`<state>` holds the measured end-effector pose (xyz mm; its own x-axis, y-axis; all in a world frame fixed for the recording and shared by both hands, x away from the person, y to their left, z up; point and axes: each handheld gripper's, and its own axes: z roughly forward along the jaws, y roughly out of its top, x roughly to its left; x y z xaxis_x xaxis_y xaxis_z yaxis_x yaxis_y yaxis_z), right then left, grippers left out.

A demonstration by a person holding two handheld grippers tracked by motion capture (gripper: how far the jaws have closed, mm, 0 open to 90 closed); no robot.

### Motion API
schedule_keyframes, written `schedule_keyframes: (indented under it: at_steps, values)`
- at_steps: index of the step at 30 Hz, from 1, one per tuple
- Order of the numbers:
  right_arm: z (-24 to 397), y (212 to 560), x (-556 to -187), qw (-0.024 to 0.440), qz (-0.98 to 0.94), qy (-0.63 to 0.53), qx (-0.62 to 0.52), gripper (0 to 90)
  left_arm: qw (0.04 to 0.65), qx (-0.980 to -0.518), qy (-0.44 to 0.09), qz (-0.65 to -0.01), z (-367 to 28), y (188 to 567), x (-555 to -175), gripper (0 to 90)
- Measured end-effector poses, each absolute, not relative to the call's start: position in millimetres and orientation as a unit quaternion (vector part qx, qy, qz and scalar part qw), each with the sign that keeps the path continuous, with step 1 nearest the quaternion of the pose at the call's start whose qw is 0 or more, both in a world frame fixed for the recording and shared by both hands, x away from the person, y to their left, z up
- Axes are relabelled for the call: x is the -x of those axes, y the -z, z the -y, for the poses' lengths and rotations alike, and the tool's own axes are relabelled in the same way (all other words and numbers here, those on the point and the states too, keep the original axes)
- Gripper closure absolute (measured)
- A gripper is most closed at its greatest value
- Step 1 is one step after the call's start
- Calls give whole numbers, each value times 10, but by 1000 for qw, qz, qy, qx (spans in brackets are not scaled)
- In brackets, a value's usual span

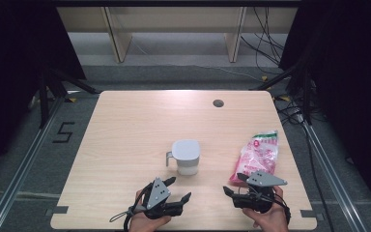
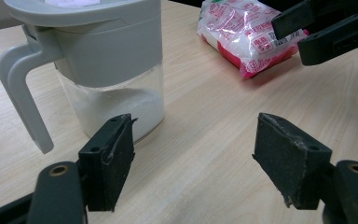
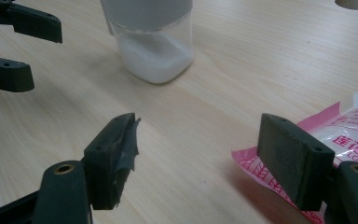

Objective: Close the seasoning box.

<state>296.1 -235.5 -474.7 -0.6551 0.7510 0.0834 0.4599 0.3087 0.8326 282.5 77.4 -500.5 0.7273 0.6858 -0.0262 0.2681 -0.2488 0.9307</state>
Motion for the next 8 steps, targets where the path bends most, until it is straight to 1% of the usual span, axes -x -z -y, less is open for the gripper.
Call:
schedule_keyframes:
  at_steps: [5,6,8]
  values:
    - [2366,4744,-2972,171,-794,-446,-376,297,530,-763,-196,-313,-778,5007,-2824,279]
    - [2355,4746,-2960,163,-791,-447,-384,297,533,-761,-195,-313,-775,5007,-2823,279]
    - [2364,4746,-2971,170,-794,-446,-377,297,532,-762,-196,-313,-782,5004,-2822,279]
